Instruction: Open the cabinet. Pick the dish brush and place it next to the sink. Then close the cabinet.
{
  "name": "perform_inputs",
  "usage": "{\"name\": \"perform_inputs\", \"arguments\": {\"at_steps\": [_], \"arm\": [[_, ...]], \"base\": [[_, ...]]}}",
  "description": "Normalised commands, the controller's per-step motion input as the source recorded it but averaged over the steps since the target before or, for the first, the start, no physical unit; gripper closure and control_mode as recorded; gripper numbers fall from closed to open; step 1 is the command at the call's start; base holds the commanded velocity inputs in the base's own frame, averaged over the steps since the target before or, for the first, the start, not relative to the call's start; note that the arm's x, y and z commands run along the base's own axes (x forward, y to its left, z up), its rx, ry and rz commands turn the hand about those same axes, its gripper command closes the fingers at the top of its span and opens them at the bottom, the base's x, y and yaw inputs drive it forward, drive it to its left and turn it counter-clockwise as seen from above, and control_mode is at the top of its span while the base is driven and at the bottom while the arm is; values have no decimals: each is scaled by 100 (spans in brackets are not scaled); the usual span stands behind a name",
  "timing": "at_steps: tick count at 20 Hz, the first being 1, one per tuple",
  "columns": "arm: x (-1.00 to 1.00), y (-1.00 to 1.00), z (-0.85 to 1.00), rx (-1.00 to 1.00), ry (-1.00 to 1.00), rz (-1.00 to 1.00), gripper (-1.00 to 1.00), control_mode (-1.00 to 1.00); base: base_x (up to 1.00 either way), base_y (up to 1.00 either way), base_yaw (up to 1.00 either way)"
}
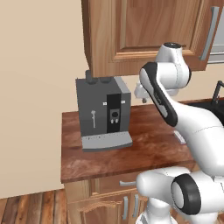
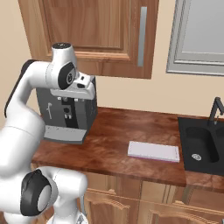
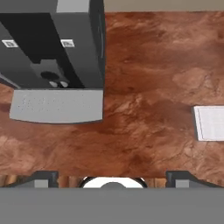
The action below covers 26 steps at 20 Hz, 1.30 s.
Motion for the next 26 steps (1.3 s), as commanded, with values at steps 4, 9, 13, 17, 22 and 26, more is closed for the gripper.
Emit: {"name": "perform_inputs", "arguments": {"at_steps": [4,9,13,17,22,26], "arm": [[-7,-76,5,0,3,-8,-100,-100],[-7,-97,14,0,0,-9,-100,-100],[-8,-100,13,0,-3,-11,-100,-100],[0,-92,0,1,-13,-9,-100,-100],[0,-42,4,5,-23,-2,-100,-100],[-12,-1,22,4,-35,0,-100,-100]], "base": [[0,0,0],[0,0,0],[0,0,0],[0,0,0],[0,0,0],[0,0,0]]}}
